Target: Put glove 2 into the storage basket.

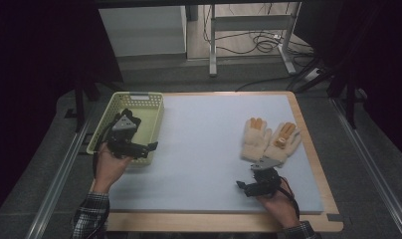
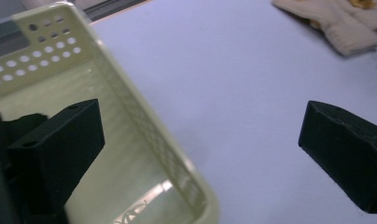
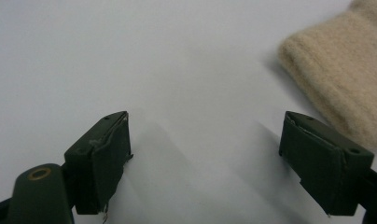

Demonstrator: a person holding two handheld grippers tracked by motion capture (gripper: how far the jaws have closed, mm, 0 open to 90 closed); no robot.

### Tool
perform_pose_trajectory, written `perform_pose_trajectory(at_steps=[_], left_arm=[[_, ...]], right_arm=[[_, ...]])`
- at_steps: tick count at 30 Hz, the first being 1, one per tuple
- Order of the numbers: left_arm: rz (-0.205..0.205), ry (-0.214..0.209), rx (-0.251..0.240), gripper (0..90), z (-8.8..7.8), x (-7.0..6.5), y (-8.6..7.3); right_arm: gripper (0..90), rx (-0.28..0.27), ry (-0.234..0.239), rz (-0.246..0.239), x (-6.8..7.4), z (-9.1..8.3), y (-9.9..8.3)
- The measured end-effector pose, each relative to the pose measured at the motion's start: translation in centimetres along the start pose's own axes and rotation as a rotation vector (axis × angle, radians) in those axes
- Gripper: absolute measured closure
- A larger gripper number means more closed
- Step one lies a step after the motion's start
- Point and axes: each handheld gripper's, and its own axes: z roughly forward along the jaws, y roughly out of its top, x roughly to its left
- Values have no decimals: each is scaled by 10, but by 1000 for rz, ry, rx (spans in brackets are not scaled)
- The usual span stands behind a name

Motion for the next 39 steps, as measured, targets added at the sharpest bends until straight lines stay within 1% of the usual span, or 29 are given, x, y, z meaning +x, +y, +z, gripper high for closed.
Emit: perform_pose_trajectory(at_steps=[1,5,7,9,13,17,19,23,24,25,28,29,31,33,35,36,39], left_arm=[[3,-12,-7,5,1,-4,0],[31,-31,-16,5,4,-20,-1],[41,-48,-18,5,7,-28,-2],[62,-53,-17,4,10,-37,-3],[79,-96,-32,4,16,-53,-5],[104,-134,-33,4,22,-70,-10],[117,-140,-27,2,26,-78,-14],[139,-132,-2,0,34,-88,-26],[144,-127,5,0,35,-90,-29],[141,-128,6,0,37,-91,-32],[120,-150,15,0,44,-90,-45],[112,-151,18,0,46,-90,-48],[106,-145,44,0,53,-88,-56],[105,-123,53,0,56,-86,-60],[88,-128,63,0,59,-84,-65],[77,-128,75,0,61,-83,-67],[76,-106,106,0,66,-82,-74]], right_arm=[[163,0,0,1,0,0,0],[163,0,0,1,0,0,0],[162,0,0,1,0,0,0],[163,1,0,0,0,0,0],[163,1,0,-1,0,0,0],[162,0,0,2,0,0,0],[162,0,0,3,0,0,0],[163,1,0,1,0,0,0],[163,1,0,1,0,0,0],[163,1,1,1,0,0,0],[162,1,1,2,0,0,0],[163,0,1,2,0,0,0],[163,0,1,1,0,0,0],[163,0,1,1,0,0,0],[163,0,0,0,0,0,0],[163,0,0,0,0,0,0],[162,0,0,0,0,0,0]])
